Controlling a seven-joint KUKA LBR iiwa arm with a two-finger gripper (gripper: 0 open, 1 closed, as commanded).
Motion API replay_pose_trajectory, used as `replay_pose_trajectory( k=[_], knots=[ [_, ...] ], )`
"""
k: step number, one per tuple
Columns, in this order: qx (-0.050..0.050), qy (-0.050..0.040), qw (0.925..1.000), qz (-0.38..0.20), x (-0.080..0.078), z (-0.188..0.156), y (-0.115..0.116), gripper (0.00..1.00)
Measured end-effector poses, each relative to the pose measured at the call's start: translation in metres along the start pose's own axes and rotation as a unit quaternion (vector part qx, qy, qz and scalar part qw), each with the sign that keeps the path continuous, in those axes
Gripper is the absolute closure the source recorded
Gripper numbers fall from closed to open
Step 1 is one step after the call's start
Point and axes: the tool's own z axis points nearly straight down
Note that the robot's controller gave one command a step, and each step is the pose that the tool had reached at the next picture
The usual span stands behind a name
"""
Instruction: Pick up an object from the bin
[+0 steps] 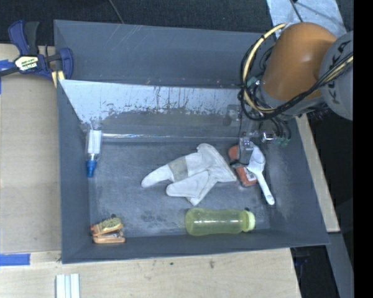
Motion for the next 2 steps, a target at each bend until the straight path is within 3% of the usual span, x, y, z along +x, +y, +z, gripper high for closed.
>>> replay_pose_trajectory(
  k=[1,2],
  knots=[
    [0.0,0.0,1.0,0.0,0.0,0.0,0.0,0.0],
    [0.0,-0.0024,0.9999,-0.014,0.004,0.063,0.037,0.0]
  ],
)
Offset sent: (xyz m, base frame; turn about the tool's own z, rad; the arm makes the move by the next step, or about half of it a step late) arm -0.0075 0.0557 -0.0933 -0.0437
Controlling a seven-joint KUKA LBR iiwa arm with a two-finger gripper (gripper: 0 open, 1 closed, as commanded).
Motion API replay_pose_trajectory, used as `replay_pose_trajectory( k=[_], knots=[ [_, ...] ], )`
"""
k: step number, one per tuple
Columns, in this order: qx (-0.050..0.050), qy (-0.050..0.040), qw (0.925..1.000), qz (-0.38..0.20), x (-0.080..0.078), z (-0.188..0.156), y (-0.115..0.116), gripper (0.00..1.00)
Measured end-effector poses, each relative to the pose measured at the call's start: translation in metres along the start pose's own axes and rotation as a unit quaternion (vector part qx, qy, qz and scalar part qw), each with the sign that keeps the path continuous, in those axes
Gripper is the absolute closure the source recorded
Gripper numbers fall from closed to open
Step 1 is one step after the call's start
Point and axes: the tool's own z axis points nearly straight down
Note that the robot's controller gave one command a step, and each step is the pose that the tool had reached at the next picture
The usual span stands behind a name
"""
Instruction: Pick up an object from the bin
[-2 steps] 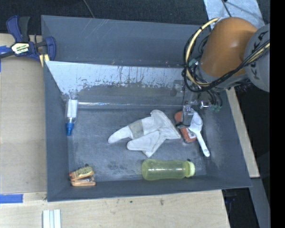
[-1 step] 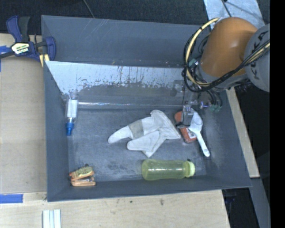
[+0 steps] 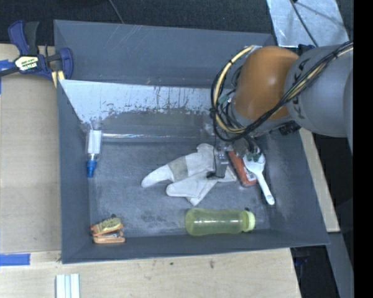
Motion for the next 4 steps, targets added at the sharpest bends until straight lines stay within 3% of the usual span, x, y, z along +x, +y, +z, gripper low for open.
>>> replay_pose_trajectory(
  k=[1,3,4],
  knots=[
    [-0.001,-0.0009,0.9995,-0.033,0.017,0.024,-0.025,1.0],
    [-0.001,-0.0007,0.9995,-0.033,0.018,0.022,-0.026,1.0],
    [0.0,0.0022,0.9995,-0.033,0.02,-0.024,-0.026,1.0]
  ],
)
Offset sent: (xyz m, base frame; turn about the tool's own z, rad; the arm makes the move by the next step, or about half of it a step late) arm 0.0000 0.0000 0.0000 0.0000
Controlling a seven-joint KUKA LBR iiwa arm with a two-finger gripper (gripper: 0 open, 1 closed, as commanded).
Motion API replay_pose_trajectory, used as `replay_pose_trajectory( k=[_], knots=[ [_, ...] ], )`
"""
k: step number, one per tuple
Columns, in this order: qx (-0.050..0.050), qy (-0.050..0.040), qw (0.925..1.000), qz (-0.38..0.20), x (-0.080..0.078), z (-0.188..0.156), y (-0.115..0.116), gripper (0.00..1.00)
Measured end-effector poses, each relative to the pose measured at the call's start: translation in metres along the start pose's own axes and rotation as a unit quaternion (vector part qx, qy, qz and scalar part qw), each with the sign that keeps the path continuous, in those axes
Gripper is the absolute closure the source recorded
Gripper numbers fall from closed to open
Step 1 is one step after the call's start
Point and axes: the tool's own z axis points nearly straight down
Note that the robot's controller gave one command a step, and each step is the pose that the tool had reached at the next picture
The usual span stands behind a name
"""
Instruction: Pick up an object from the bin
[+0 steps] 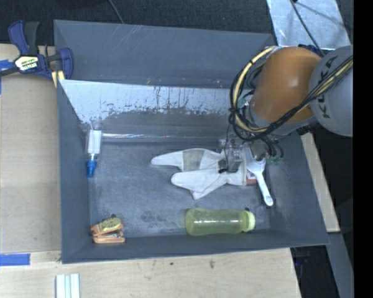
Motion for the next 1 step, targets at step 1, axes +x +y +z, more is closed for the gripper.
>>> replay_pose_trajectory(
  k=[1],
  knots=[
    [-0.001,0.003,1.0,-0.006,0.0062,-0.066,-0.0048,1.0]
  ],
)
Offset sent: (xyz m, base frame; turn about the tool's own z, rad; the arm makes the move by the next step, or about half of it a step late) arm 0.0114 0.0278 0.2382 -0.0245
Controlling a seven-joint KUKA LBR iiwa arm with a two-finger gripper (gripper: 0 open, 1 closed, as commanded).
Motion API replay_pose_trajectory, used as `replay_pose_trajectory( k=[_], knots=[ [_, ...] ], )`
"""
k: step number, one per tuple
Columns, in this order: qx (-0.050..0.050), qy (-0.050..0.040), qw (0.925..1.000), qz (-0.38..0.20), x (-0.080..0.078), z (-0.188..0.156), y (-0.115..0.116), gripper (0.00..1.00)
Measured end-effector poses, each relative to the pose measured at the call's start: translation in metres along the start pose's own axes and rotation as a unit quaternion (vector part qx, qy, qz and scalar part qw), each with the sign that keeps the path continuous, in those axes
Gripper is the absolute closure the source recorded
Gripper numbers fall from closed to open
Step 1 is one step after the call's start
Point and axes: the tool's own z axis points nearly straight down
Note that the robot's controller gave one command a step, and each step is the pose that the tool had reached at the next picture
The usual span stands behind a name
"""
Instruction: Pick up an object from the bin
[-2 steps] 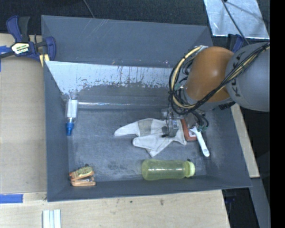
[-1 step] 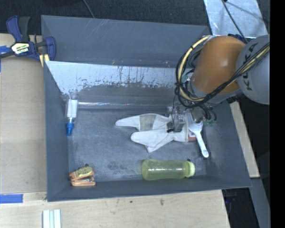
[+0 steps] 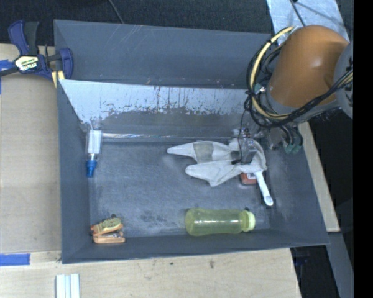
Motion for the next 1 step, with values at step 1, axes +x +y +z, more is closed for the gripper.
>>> replay_pose_trajectory(
  k=[1],
  knots=[
    [0.001,-0.0044,1.0,-0.007,-0.0218,-0.1745,0.0308,1.0]
  ],
)
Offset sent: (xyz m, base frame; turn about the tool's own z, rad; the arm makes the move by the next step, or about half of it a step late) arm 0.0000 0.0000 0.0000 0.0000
